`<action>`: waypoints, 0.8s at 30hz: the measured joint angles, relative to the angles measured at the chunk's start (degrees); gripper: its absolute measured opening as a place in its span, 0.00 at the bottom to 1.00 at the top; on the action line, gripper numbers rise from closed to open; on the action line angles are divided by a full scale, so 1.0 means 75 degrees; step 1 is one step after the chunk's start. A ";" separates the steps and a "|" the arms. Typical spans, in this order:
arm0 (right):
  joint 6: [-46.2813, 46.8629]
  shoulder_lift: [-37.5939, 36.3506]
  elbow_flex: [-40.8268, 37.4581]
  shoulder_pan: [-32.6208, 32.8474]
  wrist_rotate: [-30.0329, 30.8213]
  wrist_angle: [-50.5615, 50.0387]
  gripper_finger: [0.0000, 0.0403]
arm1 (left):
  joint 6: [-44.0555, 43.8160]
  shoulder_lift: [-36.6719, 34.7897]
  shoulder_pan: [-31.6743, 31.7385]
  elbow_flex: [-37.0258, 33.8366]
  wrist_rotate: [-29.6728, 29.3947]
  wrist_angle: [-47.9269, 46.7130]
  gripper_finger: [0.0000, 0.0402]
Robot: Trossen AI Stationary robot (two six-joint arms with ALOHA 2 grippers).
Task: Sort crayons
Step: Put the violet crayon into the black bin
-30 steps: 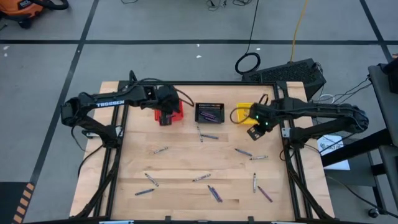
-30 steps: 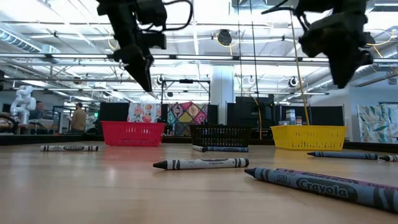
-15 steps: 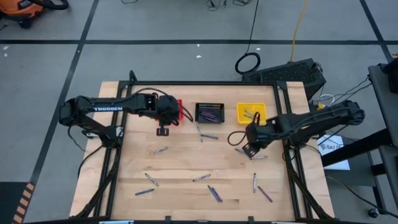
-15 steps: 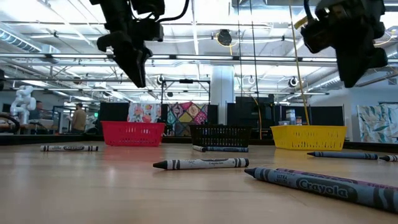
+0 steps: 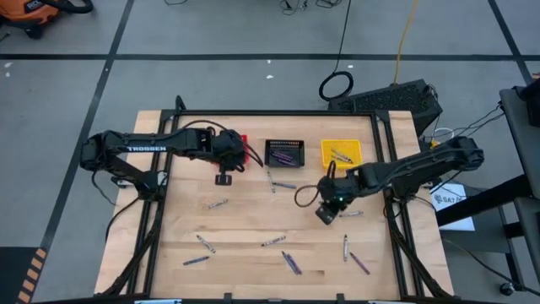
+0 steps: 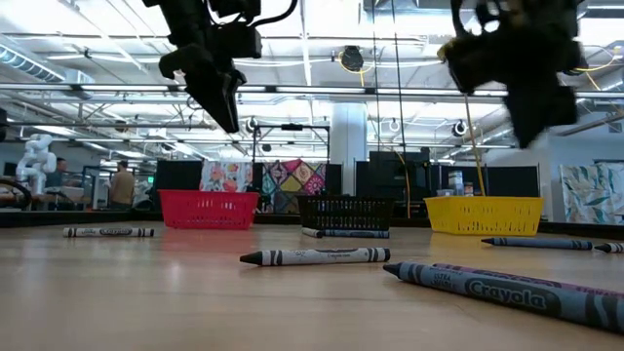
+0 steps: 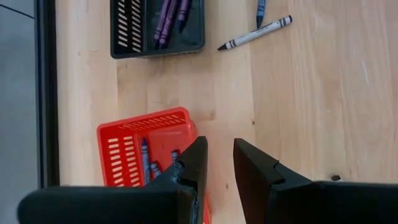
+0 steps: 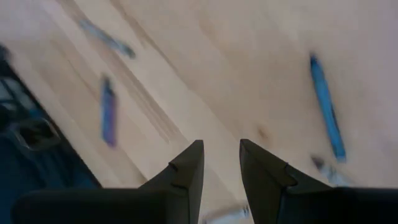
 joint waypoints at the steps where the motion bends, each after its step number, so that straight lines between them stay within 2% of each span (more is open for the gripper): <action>1: 0.0101 0.0064 0.0000 0.0124 -0.0029 -0.0173 0.23 | 0.0002 0.0000 0.0000 0.0000 0.0002 0.0000 0.18; 7: 0.0616 0.0291 -0.0006 0.1000 -0.0024 -0.0733 0.23 | -0.0001 0.0000 0.0000 0.0000 0.0002 0.0006 0.18; 12: 0.1692 0.0312 -0.0006 0.1960 0.0035 -0.0676 0.23 | -0.0006 0.0000 0.0000 0.0000 -0.0001 0.0006 0.18; 20: 0.3585 0.0312 -0.0006 0.3602 0.1209 -0.0746 0.23 | -0.0009 0.0000 0.0000 0.0000 -0.0001 0.0033 0.18; 24: 0.4394 0.0369 -0.0003 0.4207 0.1237 -0.0775 0.23 | -0.0072 0.0000 0.0000 0.0000 -0.0001 0.0032 0.18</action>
